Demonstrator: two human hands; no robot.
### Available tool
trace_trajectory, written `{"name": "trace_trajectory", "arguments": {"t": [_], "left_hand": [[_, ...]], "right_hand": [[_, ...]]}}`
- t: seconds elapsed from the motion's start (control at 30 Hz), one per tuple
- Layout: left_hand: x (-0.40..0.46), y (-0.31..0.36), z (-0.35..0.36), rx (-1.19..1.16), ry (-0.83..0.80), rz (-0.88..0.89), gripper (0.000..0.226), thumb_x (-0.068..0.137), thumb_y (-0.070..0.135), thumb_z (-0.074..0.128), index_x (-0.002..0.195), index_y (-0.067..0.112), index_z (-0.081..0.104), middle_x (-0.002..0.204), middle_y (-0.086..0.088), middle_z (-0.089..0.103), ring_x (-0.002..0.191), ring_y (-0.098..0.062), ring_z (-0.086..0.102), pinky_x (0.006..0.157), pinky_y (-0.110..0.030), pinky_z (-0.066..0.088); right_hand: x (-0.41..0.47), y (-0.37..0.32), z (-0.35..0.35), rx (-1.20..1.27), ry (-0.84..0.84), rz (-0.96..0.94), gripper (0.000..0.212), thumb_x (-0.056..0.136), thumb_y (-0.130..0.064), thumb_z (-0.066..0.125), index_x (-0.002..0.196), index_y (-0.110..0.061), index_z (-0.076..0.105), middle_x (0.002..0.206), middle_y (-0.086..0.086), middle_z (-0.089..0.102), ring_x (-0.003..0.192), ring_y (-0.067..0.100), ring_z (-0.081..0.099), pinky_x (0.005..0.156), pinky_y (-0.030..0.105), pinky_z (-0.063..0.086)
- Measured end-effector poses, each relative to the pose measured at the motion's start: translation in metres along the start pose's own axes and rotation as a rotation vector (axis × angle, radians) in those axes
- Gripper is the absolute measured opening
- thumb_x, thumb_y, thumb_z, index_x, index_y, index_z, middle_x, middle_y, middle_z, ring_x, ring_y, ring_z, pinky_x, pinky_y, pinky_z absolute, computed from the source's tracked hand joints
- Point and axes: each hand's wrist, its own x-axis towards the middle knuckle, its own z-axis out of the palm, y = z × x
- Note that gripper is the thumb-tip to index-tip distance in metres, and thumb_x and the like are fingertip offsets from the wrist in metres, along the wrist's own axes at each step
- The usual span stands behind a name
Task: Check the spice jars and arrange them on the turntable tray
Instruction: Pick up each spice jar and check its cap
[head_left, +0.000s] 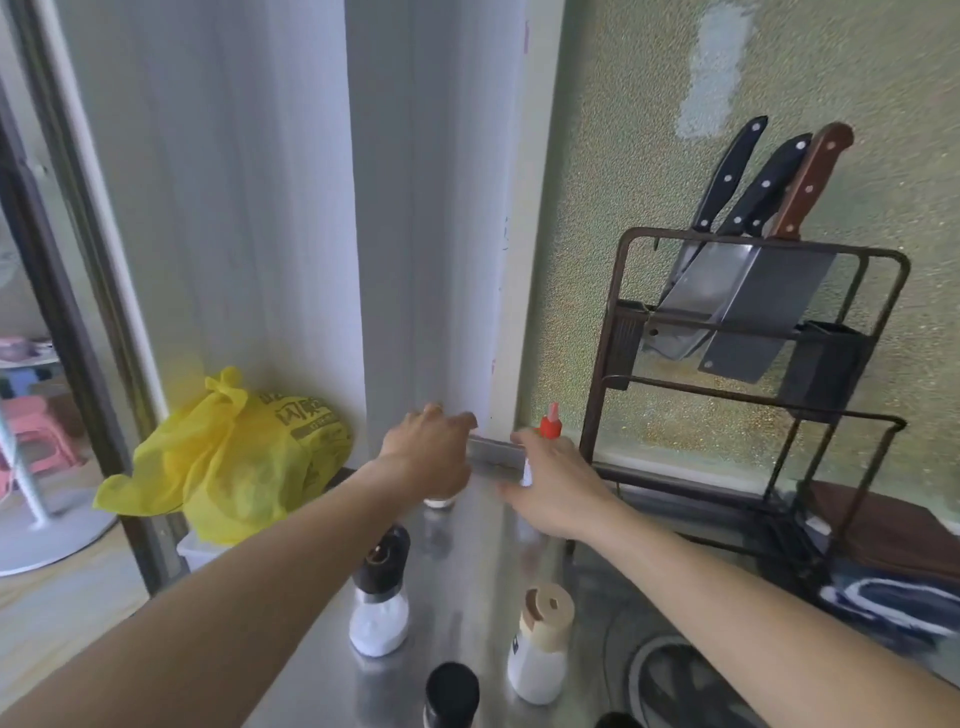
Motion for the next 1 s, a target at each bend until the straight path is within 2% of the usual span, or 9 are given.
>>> {"name": "trace_trajectory", "arguments": {"t": [0.13, 0.23, 0.33, 0.43, 0.5, 0.57, 0.73, 0.9, 1.0], "left_hand": [[0.037, -0.011, 0.013, 0.117, -0.082, -0.039, 0.066, 0.098, 0.037, 0.055, 0.156, 0.039, 0.025, 0.163, -0.013, 0.021, 0.148, -0.038, 0.025, 0.111, -0.054, 0.040], [0.061, -0.015, 0.025, 0.120, -0.144, -0.032, 0.070, 0.096, 0.038, 0.060, 0.156, 0.040, 0.025, 0.161, -0.013, 0.022, 0.146, -0.040, 0.028, 0.110, -0.053, 0.041], [0.081, -0.020, 0.036, 0.110, -0.204, -0.040, 0.070, 0.092, 0.035, 0.067, 0.153, 0.036, 0.033, 0.149, -0.013, 0.035, 0.136, -0.040, 0.043, 0.106, -0.049, 0.047], [0.094, -0.028, 0.048, 0.082, -0.233, -0.038, 0.064, 0.089, 0.023, 0.071, 0.146, 0.028, 0.044, 0.139, -0.011, 0.052, 0.128, -0.035, 0.053, 0.099, -0.042, 0.051], [0.097, -0.032, 0.054, 0.060, -0.185, -0.034, 0.050, 0.087, 0.011, 0.064, 0.134, 0.024, 0.052, 0.131, -0.010, 0.061, 0.122, -0.033, 0.057, 0.086, -0.037, 0.052], [0.095, -0.031, 0.054, 0.032, -0.149, -0.035, 0.042, 0.086, 0.006, 0.058, 0.125, 0.022, 0.055, 0.122, -0.010, 0.063, 0.115, -0.033, 0.060, 0.076, -0.035, 0.048], [0.074, -0.029, 0.040, -0.002, -0.117, -0.037, 0.047, 0.085, 0.016, 0.063, 0.130, 0.026, 0.055, 0.124, -0.008, 0.063, 0.113, -0.033, 0.063, 0.079, -0.034, 0.049], [0.035, -0.007, -0.003, -0.026, -0.054, 0.013, 0.040, 0.086, 0.016, 0.062, 0.125, 0.026, 0.059, 0.118, -0.004, 0.066, 0.104, -0.029, 0.062, 0.077, -0.030, 0.047], [0.007, 0.015, -0.036, -0.034, -0.025, 0.064, 0.039, 0.085, 0.017, 0.066, 0.122, 0.028, 0.060, 0.115, -0.002, 0.066, 0.097, -0.026, 0.061, 0.077, -0.034, 0.052]], "right_hand": [[0.046, 0.003, 0.023, -0.066, -0.013, 0.108, 0.064, 0.098, -0.038, 0.056, 0.153, -0.019, 0.030, 0.163, 0.034, -0.001, 0.146, 0.054, 0.024, 0.118, 0.048, 0.032], [0.075, 0.012, 0.037, -0.090, 0.030, 0.191, 0.061, 0.096, -0.033, 0.058, 0.151, -0.020, 0.033, 0.161, 0.035, -0.009, 0.144, 0.053, 0.023, 0.113, 0.051, 0.036], [0.098, 0.020, 0.045, -0.068, 0.084, 0.266, 0.053, 0.096, -0.025, 0.058, 0.145, -0.021, 0.040, 0.159, 0.035, -0.009, 0.144, 0.051, 0.021, 0.106, 0.049, 0.043], [0.112, 0.028, 0.051, -0.021, 0.121, 0.303, 0.042, 0.096, -0.022, 0.057, 0.137, -0.020, 0.050, 0.157, 0.030, 0.010, 0.137, 0.046, 0.032, 0.100, 0.049, 0.049], [0.116, 0.034, 0.054, -0.019, 0.127, 0.283, 0.037, 0.098, -0.020, 0.055, 0.135, -0.018, 0.055, 0.145, 0.023, 0.032, 0.127, 0.041, 0.044, 0.097, 0.048, 0.052], [0.114, 0.037, 0.056, -0.045, 0.151, 0.244, 0.036, 0.100, -0.016, 0.051, 0.135, -0.013, 0.056, 0.138, 0.020, 0.042, 0.122, 0.040, 0.049, 0.096, 0.046, 0.052], [0.090, 0.023, 0.043, -0.061, 0.214, 0.106, 0.033, 0.098, -0.009, 0.051, 0.129, -0.013, 0.060, 0.131, 0.017, 0.046, 0.116, 0.040, 0.054, 0.090, 0.044, 0.052], [0.045, 0.009, 0.006, 0.042, 0.201, -0.003, 0.041, 0.099, -0.011, 0.054, 0.138, -0.024, 0.061, 0.134, 0.016, 0.049, 0.121, 0.039, 0.055, 0.098, 0.041, 0.049], [0.007, 0.008, -0.027, 0.117, 0.200, -0.039, 0.039, 0.102, -0.014, 0.051, 0.138, -0.024, 0.063, 0.140, 0.015, 0.055, 0.128, 0.036, 0.054, 0.104, 0.042, 0.047]]}}
